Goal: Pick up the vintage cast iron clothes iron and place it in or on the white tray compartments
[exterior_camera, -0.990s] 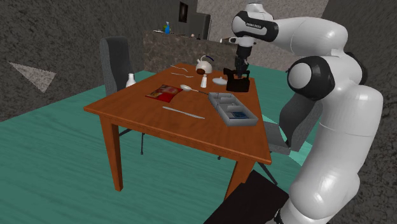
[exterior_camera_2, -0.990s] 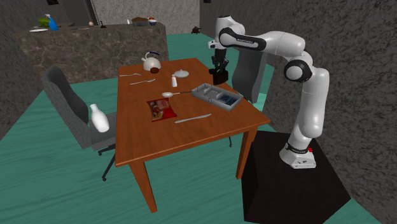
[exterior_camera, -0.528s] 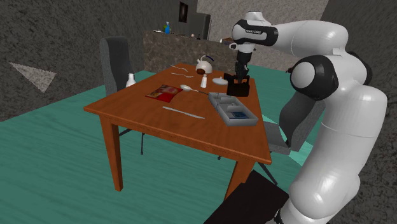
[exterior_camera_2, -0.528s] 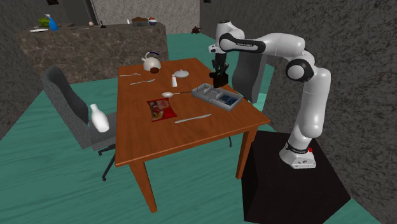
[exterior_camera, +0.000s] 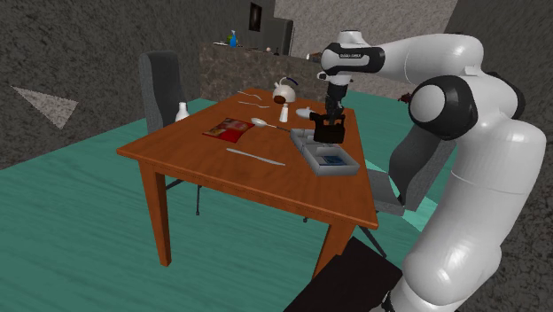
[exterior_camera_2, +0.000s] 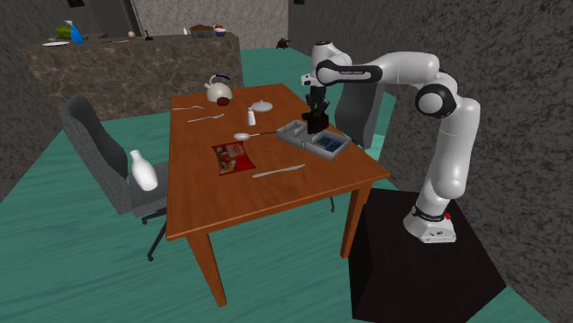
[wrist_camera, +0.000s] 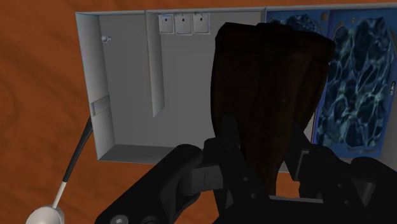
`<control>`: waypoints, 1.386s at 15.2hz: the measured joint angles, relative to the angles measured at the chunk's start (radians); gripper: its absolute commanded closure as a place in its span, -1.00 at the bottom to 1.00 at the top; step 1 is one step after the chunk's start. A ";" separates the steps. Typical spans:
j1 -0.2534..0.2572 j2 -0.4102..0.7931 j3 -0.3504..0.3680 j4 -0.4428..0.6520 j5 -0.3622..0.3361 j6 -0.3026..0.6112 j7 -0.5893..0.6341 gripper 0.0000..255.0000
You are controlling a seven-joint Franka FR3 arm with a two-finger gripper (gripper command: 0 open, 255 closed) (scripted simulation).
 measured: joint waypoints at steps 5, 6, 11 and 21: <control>0.001 -0.005 0.000 -0.066 -0.003 0.066 0.008 1.00; 0.000 -0.006 -0.001 -0.069 -0.004 0.070 0.008 1.00; 0.000 -0.004 -0.002 -0.068 -0.003 0.074 0.008 1.00; 0.003 -0.001 0.001 -0.006 -0.001 0.007 0.004 -1.00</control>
